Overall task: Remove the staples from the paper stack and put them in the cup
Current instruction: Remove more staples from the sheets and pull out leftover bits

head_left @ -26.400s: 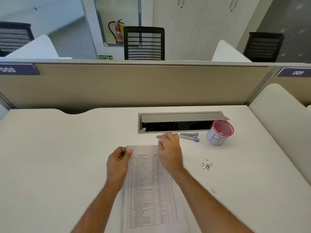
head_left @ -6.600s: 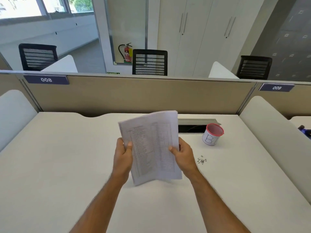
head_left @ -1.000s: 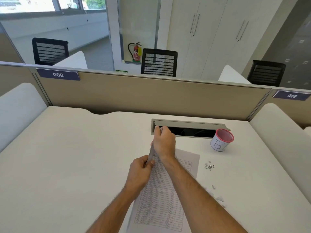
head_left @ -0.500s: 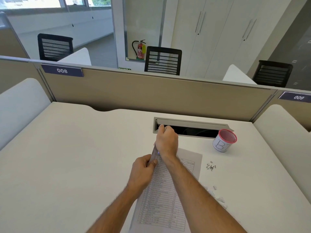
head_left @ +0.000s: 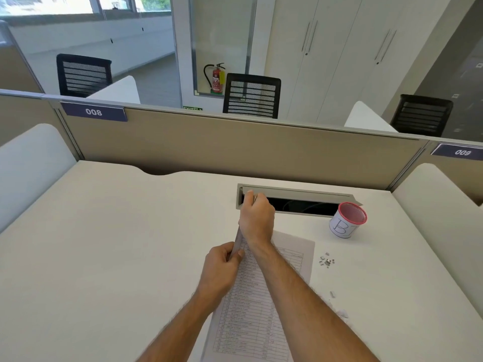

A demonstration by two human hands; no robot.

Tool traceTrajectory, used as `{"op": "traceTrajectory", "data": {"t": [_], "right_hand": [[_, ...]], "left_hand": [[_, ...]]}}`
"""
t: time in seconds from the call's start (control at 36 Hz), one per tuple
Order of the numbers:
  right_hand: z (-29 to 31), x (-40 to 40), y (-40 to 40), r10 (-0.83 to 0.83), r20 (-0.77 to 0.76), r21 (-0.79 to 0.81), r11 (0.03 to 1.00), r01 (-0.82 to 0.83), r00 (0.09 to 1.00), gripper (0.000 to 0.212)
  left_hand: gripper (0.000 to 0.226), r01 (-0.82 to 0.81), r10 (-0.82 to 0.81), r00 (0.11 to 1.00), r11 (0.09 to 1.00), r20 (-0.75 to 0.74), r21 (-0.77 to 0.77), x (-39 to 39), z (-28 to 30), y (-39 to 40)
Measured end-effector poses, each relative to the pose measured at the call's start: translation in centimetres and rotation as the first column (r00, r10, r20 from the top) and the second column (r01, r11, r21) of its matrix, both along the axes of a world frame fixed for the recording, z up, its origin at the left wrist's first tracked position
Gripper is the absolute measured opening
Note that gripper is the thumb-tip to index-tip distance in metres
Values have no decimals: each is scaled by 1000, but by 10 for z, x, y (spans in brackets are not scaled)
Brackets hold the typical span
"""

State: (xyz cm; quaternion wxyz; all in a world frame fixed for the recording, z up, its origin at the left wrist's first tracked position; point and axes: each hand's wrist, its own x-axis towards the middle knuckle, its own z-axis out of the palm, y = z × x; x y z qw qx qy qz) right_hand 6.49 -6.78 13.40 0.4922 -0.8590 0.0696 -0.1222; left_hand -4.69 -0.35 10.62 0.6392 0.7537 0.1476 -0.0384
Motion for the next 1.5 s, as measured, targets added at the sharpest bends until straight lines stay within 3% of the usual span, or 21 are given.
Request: {"op": "traceTrajectory", "data": {"t": [0.56,0.83,1.11,1.5], "right_hand": [[5,1,1,25,21,-22,999,-24,999,42],[7,-1,0,63,66,52,996,-66,996,40],[7,2,2,82,102,-4,997,-82,991,40],[1,3,-2,95,92,177,978,-110,991,38]], "left_hand": [[25,-16,15,1000,1000,12,11,5,-2,2],[27,-4,4,999,1000,36,4,8,-10,6],[27,-12,13,999,1000,34,-14,11,-12,6],[26,18,-18,1000,1000,-2,-6,11,-9,7]]}}
